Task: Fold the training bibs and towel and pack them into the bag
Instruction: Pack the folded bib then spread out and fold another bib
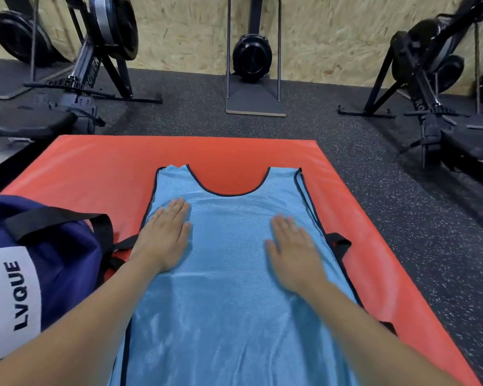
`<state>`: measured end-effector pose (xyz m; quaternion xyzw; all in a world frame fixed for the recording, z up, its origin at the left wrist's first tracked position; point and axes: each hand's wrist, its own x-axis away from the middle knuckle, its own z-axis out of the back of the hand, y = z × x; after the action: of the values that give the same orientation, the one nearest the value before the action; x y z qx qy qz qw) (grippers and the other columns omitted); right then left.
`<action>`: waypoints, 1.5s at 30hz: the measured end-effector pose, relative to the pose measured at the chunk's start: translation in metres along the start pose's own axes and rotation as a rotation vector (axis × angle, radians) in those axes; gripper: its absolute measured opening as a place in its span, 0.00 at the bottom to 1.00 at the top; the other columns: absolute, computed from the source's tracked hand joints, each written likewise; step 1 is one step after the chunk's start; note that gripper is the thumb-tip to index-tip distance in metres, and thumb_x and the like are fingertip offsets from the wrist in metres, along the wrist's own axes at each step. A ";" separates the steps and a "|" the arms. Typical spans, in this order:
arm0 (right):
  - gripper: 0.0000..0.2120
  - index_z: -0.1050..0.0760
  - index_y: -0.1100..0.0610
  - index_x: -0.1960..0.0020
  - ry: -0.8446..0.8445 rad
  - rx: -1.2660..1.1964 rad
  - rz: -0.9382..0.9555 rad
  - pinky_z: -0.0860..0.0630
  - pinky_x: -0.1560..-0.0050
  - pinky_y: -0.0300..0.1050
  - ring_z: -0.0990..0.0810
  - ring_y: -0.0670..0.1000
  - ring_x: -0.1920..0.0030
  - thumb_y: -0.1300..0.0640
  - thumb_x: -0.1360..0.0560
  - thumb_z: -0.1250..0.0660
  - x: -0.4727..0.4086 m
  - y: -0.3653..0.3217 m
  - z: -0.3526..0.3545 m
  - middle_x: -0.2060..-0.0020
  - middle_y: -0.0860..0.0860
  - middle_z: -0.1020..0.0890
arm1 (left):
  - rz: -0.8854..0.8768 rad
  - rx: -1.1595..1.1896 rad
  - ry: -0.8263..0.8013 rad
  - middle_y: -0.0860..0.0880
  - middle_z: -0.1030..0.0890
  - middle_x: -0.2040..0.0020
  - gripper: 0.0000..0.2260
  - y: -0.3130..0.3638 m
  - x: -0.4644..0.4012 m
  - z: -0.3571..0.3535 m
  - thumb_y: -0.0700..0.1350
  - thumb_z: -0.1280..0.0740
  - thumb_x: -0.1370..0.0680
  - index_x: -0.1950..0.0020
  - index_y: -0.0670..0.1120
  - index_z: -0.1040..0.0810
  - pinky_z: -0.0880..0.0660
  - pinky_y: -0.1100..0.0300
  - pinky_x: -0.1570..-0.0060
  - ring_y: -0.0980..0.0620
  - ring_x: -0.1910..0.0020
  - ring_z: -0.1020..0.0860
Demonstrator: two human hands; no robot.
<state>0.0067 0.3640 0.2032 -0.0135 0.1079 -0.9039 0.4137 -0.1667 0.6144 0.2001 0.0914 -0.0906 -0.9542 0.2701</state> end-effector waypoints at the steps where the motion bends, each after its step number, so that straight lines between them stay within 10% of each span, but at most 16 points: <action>1: 0.29 0.56 0.52 0.18 -0.004 0.007 -0.033 0.62 0.21 0.46 0.60 0.45 0.20 0.43 0.16 0.57 0.003 0.021 0.006 0.19 0.46 0.55 | -0.001 -0.002 -0.002 0.52 0.52 0.18 0.25 0.001 0.000 0.001 0.53 0.55 0.15 0.18 0.47 0.50 0.60 0.59 0.22 0.58 0.20 0.56; 11: 0.28 0.55 0.52 0.18 0.020 0.011 -0.033 0.59 0.20 0.45 0.60 0.44 0.20 0.44 0.15 0.58 0.010 0.044 0.012 0.19 0.45 0.55 | 0.026 -0.302 -0.220 0.45 0.56 0.18 0.31 0.031 -0.018 0.029 0.58 0.61 0.16 0.18 0.42 0.56 0.59 0.52 0.21 0.49 0.19 0.58; 18: 0.32 0.52 0.53 0.18 0.058 0.031 -0.022 0.58 0.20 0.45 0.56 0.45 0.20 0.42 0.19 0.62 0.007 0.047 0.006 0.19 0.46 0.51 | -0.147 0.053 -0.124 0.49 0.55 0.18 0.43 0.156 0.014 -0.021 0.65 0.74 0.27 0.18 0.45 0.53 0.64 0.57 0.22 0.54 0.19 0.58; 29: 0.28 0.56 0.53 0.18 0.073 0.044 -0.026 0.59 0.20 0.46 0.58 0.46 0.20 0.45 0.15 0.58 0.008 0.046 0.005 0.19 0.46 0.54 | 0.180 -0.107 -0.088 0.45 0.51 0.18 0.36 0.005 0.017 0.014 0.62 0.62 0.21 0.18 0.42 0.51 0.58 0.53 0.21 0.50 0.19 0.54; 37: 0.30 0.52 0.53 0.18 0.084 0.059 -0.028 0.58 0.21 0.45 0.55 0.46 0.20 0.44 0.18 0.60 0.008 0.044 0.008 0.19 0.47 0.51 | -0.115 0.026 -0.068 0.48 0.56 0.18 0.39 0.170 0.009 -0.034 0.60 0.70 0.26 0.18 0.44 0.55 0.64 0.56 0.22 0.53 0.19 0.58; 45: 0.28 0.53 0.53 0.18 0.075 0.032 -0.035 0.59 0.20 0.45 0.57 0.46 0.20 0.45 0.15 0.57 0.010 0.044 0.008 0.19 0.46 0.52 | 0.227 -0.051 -0.063 0.43 0.51 0.18 0.31 0.032 0.016 0.006 0.57 0.56 0.17 0.18 0.41 0.49 0.57 0.50 0.21 0.47 0.19 0.53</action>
<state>0.0341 0.3274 0.2017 0.0249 0.1086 -0.9124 0.3939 -0.1654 0.5797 0.2107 0.0436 -0.0846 -0.9220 0.3754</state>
